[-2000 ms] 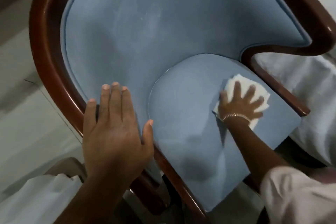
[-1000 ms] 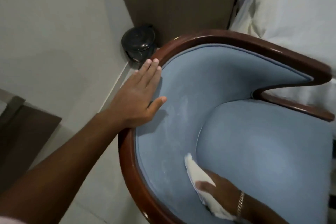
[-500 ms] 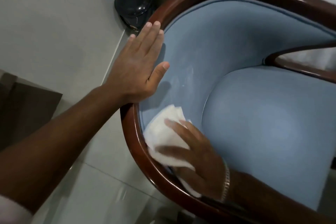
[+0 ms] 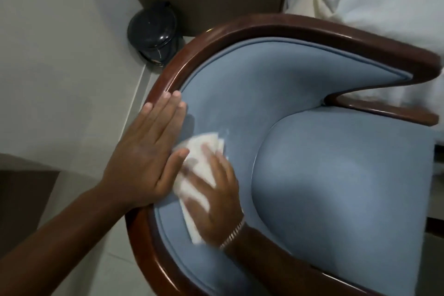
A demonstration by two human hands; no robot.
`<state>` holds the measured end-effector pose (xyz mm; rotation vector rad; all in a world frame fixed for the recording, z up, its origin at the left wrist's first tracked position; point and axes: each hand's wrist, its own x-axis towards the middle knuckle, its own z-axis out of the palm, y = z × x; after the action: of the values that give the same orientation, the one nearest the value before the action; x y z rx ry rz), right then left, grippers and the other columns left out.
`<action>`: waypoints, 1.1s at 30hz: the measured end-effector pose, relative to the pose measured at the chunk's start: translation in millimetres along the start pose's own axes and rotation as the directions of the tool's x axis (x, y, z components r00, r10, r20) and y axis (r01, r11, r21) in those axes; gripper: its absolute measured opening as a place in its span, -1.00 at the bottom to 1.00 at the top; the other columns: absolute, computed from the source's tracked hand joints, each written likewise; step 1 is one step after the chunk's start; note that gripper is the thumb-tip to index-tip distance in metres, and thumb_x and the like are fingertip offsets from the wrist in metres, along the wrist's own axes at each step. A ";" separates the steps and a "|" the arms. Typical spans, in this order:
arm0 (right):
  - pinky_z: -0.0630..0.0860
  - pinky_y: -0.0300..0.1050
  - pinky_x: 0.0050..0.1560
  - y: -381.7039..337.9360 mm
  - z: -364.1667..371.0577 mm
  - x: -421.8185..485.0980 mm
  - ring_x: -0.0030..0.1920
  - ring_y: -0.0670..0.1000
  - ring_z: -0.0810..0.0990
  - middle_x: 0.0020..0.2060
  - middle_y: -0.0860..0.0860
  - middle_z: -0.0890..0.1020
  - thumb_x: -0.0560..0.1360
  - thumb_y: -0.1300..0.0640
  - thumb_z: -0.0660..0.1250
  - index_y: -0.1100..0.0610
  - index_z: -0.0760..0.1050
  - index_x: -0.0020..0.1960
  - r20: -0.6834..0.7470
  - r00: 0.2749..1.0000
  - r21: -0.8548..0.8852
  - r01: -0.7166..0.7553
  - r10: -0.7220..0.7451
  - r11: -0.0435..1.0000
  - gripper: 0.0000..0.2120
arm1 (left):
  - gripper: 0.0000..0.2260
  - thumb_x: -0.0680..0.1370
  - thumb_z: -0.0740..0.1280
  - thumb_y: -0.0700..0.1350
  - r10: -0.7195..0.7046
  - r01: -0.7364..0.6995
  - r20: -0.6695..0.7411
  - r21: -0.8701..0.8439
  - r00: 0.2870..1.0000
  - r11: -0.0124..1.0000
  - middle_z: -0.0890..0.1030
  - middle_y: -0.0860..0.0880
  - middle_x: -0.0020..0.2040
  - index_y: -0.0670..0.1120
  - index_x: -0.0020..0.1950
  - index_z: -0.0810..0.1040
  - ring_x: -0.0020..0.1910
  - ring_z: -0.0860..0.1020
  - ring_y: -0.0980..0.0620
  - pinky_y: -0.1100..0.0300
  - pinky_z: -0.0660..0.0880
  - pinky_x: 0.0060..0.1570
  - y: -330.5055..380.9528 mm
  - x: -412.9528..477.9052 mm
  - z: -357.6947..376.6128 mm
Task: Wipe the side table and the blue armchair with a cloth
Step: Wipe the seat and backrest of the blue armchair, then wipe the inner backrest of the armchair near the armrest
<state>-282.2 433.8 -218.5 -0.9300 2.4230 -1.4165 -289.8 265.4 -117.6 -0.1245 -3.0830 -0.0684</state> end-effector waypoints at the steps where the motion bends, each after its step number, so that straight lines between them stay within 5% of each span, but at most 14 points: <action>1: 0.25 0.25 0.48 4.1 9.2 21.0 0.53 0.25 0.23 0.57 0.15 0.19 0.55 -0.18 0.15 -0.22 0.20 0.49 -0.112 0.990 0.057 -0.079 0.085 0.995 -0.48 | -0.41 0.66 0.02 0.06 -0.006 0.006 0.008 -0.010 1.000 1.000 0.21 -0.26 0.62 -0.30 0.58 0.20 0.64 0.16 -0.18 -0.20 0.16 0.59 -0.7 -0.2 0.3; 4: 0.19 0.08 0.54 36.5 14.9 82.7 0.54 0.24 0.22 0.55 0.25 0.22 0.55 -0.09 0.24 -0.01 0.33 0.48 -0.450 0.767 0.331 -0.333 0.458 0.883 -0.49 | -0.39 0.67 -0.03 0.10 0.018 -0.018 0.030 0.025 0.999 1.000 0.22 -0.26 0.62 -0.29 0.58 0.21 0.64 0.16 -0.19 -0.22 0.17 0.57 -2.5 0.0 0.4; 6: 0.15 -0.02 0.54 68.9 7.8 107.6 0.53 0.20 0.25 0.55 0.21 0.25 0.56 -0.02 0.26 0.06 0.32 0.50 -0.494 0.588 0.411 -0.491 0.641 0.768 -0.47 | -0.37 0.67 -0.03 0.13 0.023 -0.026 0.054 0.062 0.998 0.998 0.22 -0.25 0.62 -0.29 0.58 0.21 0.64 0.16 -0.19 -0.23 0.18 0.57 -2.7 2.0 0.3; 7: 0.14 0.00 0.56 84.2 5.7 108.3 0.54 0.17 0.24 0.55 0.18 0.24 0.58 0.01 0.26 0.07 0.28 0.52 -0.475 0.569 0.396 -0.543 0.671 0.741 -0.47 | -0.36 0.66 -0.03 0.14 0.022 -0.027 0.067 0.076 0.998 0.997 0.22 -0.25 0.62 -0.28 0.58 0.21 0.64 0.15 -0.19 -0.23 0.18 0.57 -2.7 2.6 0.9; 11: 0.19 0.11 0.56 88.1 12.3 55.0 0.55 -0.06 0.21 0.58 -0.08 0.19 0.59 0.01 0.26 -0.12 0.11 0.56 -0.171 0.737 0.387 -0.561 0.654 0.732 -0.40 | -0.36 0.65 0.03 0.16 0.037 -0.042 0.052 0.113 0.998 0.993 0.22 -0.23 0.63 -0.25 0.59 0.22 0.64 0.14 -0.16 -0.18 0.15 0.59 -7.2 0.3 8.7; 14: 0.16 -0.03 0.56 53.5 6.4 -12.2 0.54 -0.19 0.17 0.55 -0.26 0.18 0.56 -0.13 0.20 -0.42 0.02 0.47 0.066 0.884 0.215 -0.466 0.463 0.858 -0.42 | -0.38 0.65 0.04 0.17 0.032 -0.034 0.044 0.043 0.999 0.998 0.30 -0.21 0.60 -0.23 0.57 0.29 0.63 0.20 -0.16 -0.16 0.18 0.58 -8.4 1.5 10.7; 18: 0.16 -0.49 0.41 -19.1 -42.9 -38.7 0.42 -0.37 0.30 0.27 -0.66 0.32 0.48 0.02 0.38 -0.64 0.23 0.22 0.346 0.834 0.220 -0.517 0.429 0.827 -0.39 | -0.48 0.66 0.09 0.07 -0.054 0.051 -0.002 -0.322 0.999 0.945 0.39 -0.17 0.55 -0.21 0.51 0.39 0.60 0.25 -0.16 -0.14 0.20 0.57 -1.8 -3.6 -10.8; 20: 0.29 -0.49 0.33 -61.0 -63.8 -25.5 0.31 -0.37 0.46 0.18 -0.52 0.55 0.38 0.09 0.45 -0.39 0.51 0.19 0.357 0.809 0.343 -0.579 0.467 0.740 -0.50 | -0.53 0.68 0.16 -0.01 -0.335 0.306 0.098 -0.691 0.937 0.655 0.23 -0.10 0.63 -0.08 0.58 0.24 0.65 0.12 -0.04 -0.04 0.08 0.63 2.2 -13.0 -30.3; 22: 0.41 -0.52 0.15 -106.2 -77.9 -3.4 0.18 -0.39 0.55 0.12 -0.37 0.66 0.40 0.11 0.46 -0.20 0.60 0.13 0.317 0.818 0.380 -0.574 0.480 0.726 -0.65 | -0.49 0.66 0.17 0.05 -0.517 0.489 0.407 -0.872 0.753 0.026 0.26 -0.06 0.63 0.02 0.60 0.18 0.61 0.20 0.11 0.13 0.16 0.59 5.0 -33.4 -57.3; 24: 0.41 -0.58 0.06 -154.5 -75.4 24.0 0.14 -0.44 0.55 0.09 -0.39 0.65 0.47 0.12 0.43 -0.21 0.60 0.09 0.265 0.851 0.375 -0.524 0.453 0.765 -0.72 | -0.42 0.57 0.14 0.24 -0.319 0.423 0.671 -0.697 0.670 -0.579 0.54 -0.10 0.45 -0.03 0.51 0.37 0.45 0.46 0.12 0.22 0.41 0.39 -8.1 -61.9 -77.9; 25: 0.41 -0.53 0.13 -177.4 -67.1 37.0 0.18 -0.40 0.54 0.13 -0.37 0.64 0.49 0.10 0.42 -0.22 0.58 0.13 0.231 0.879 0.351 -0.475 0.416 0.807 -0.71 | -0.33 0.53 0.11 0.31 -0.181 0.369 0.693 -0.565 0.698 -0.738 0.56 -0.16 0.43 -0.10 0.49 0.42 0.47 0.46 -0.01 0.13 0.40 0.40 -21.1 -80.5 -86.9; 28: 0.33 -0.11 0.45 -248.0 -23.4 77.5 0.42 -0.13 0.41 0.41 -0.14 0.48 0.49 -0.02 0.43 -0.15 0.42 0.41 0.258 0.953 0.081 -0.188 0.161 0.979 -0.49 | -0.26 0.57 0.09 0.35 -0.181 0.205 0.606 -0.511 0.775 -0.835 0.44 -0.35 0.48 -0.20 0.48 0.45 0.52 0.33 -0.34 -0.28 0.13 0.57 -69.9 -134.8 -121.5; 30: 0.18 -0.01 0.53 -286.4 13.1 99.6 0.54 0.01 0.23 0.52 -0.02 0.31 0.46 -0.07 0.45 -0.04 0.31 0.49 0.338 0.941 -0.083 0.054 -0.023 0.995 -0.35 | -0.44 0.63 0.14 0.19 -0.368 0.045 0.560 -0.589 0.742 -0.807 0.53 -0.30 0.41 -0.18 0.45 0.50 0.43 0.46 -0.29 -0.24 0.29 0.51 -104.1 -164.8 -141.2; 33: 0.29 -0.01 0.46 -327.4 68.7 111.0 0.53 0.02 0.26 0.50 -0.02 0.32 0.42 0.01 0.45 0.05 0.38 0.42 0.245 0.942 0.113 0.209 -0.231 0.971 -0.39 | -0.61 0.48 0.28 -0.22 -0.639 -0.147 0.505 -0.707 0.580 -0.692 0.72 -0.23 0.16 -0.21 0.30 0.61 0.09 0.71 -0.15 -0.03 0.67 0.04 -151.1 -221.9 -153.9</action>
<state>-200.2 203.6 35.5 -1.3084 2.1065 -1.3574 -73.1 90.2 17.0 1.0102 -0.8484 -2.3947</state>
